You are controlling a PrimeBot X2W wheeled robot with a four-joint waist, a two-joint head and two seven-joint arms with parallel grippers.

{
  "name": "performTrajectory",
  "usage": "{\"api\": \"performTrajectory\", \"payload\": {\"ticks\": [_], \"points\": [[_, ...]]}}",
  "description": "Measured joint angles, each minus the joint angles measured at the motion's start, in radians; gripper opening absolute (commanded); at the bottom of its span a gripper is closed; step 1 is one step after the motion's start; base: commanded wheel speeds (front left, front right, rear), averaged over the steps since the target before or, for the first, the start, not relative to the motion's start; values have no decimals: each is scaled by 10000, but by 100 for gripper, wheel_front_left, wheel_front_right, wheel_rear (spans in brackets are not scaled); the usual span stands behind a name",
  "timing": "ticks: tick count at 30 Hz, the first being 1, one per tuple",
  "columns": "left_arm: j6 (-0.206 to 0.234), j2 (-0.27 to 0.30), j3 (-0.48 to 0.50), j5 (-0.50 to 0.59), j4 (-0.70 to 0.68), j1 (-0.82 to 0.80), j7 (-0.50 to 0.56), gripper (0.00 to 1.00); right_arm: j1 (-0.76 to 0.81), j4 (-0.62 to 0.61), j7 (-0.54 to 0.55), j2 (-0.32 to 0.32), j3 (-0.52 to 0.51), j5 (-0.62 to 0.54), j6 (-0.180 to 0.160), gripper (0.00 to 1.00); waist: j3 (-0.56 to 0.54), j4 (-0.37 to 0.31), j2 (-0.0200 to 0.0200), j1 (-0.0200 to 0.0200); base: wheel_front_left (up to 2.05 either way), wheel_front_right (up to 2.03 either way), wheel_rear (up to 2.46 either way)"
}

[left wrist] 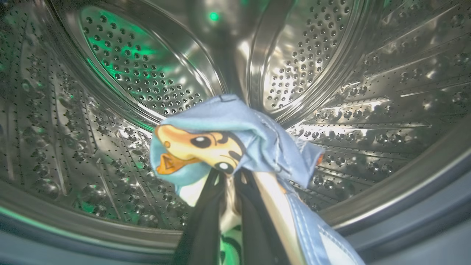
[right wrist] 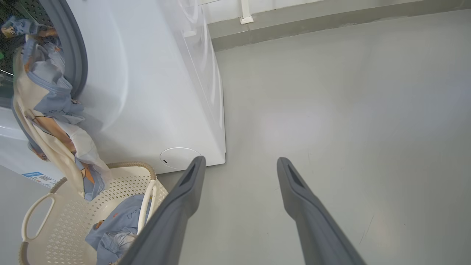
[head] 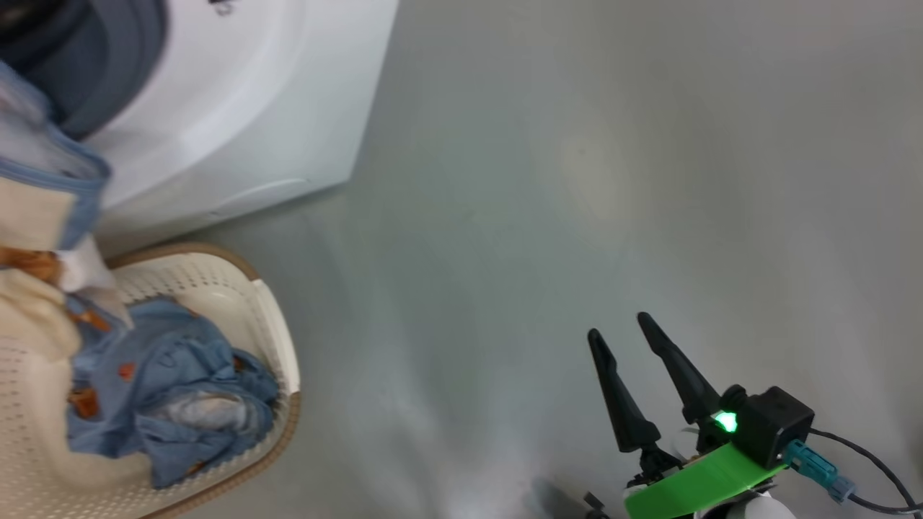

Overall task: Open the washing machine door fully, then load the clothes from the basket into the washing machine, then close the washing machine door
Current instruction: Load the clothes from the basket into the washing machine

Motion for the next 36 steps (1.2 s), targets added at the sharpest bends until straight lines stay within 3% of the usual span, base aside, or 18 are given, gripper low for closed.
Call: {"api": "performTrajectory", "payload": {"ticks": [11,13,21,22,23,24,25,26,36], "points": [[105,610,-105,249,1363,-2832,-67,0,-145,-69,0,21,548,2,0,100,1126,-721,0,0,0,0,0],[293,642,44,161,1519,-3276,-201,0,-171,-69,0,25,673,2,0,100,1270,-822,0,0,0,0,0],[512,876,-113,288,2339,-4156,-380,0,-343,-77,0,44,802,2,0,100,1721,-1028,0,0,0,0,0],[516,853,-157,290,2514,-4154,-330,6,-343,-67,0,44,798,2,0,100,1727,-1011,0,0,0,0,0],[558,828,-215,326,2667,-4154,-284,28,-347,-54,0,46,796,4,0,100,1723,-983,0,0,0,0,0],[587,805,-268,366,2769,-4154,-280,38,-352,-46,0,46,792,8,0,100,1710,-947,0,0,0,0,0],[600,779,-314,376,2840,-4154,-284,80,-360,-44,0,46,786,33,0,100,1688,-902,0,0,0,0,0],[629,742,-355,384,2930,-4154,-297,100,-374,-38,0,46,780,63,0,100,1657,-855,0,0,0,0,0],[1126,-339,-539,414,3682,-4006,-399,100,-560,161,0,44,474,-17,0,100,1142,-177,0,0,0,0,0]]}}
